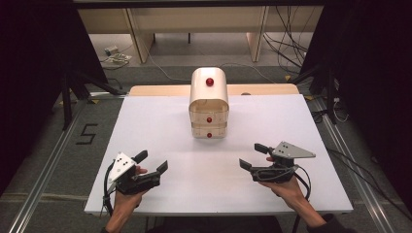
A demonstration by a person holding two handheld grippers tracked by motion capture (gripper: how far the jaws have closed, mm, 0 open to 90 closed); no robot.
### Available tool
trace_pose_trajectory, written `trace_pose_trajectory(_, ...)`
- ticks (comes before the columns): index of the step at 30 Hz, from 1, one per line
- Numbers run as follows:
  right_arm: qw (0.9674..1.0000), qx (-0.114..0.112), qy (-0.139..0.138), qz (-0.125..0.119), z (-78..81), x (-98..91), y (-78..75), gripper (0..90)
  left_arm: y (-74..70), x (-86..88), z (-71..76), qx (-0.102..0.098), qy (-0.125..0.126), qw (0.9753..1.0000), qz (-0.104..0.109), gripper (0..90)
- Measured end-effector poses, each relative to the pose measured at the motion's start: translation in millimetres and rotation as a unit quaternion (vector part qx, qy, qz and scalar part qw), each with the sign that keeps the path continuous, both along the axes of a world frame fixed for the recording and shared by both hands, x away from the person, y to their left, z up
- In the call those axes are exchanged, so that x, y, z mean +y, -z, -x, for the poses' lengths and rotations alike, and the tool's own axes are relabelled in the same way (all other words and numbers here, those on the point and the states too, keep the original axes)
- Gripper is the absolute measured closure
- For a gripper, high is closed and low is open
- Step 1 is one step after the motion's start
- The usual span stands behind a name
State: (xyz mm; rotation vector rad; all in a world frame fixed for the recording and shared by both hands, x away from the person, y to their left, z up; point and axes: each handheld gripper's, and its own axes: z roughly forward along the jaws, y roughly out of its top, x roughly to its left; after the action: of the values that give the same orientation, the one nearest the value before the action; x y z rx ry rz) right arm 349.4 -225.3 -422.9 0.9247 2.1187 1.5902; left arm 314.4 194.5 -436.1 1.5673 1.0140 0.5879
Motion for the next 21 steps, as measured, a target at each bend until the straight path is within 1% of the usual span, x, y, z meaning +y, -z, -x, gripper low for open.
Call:
trace_pose_trajectory(11, 0.9999, 0.004, 0.012, -0.003, 7.6, -10.7, 2.6, 18.4, 0.1, -0.5, -0.2, -0.001, 0.001, 1.0, 0.001, 15.4)
trace_pose_trajectory(15, 0.9999, 0.006, 0.013, -0.003, 7.9, -11.5, 3.1, 18.4, 0.1, -0.6, -0.1, -0.001, 0.002, 1.0, -0.002, 15.4)
trace_pose_trajectory(21, 0.9999, 0.005, 0.011, -0.001, 7.8, -10.5, 3.6, 18.4, 0.2, -0.8, -0.2, -0.001, 0.001, 1.0, 0.002, 15.4)
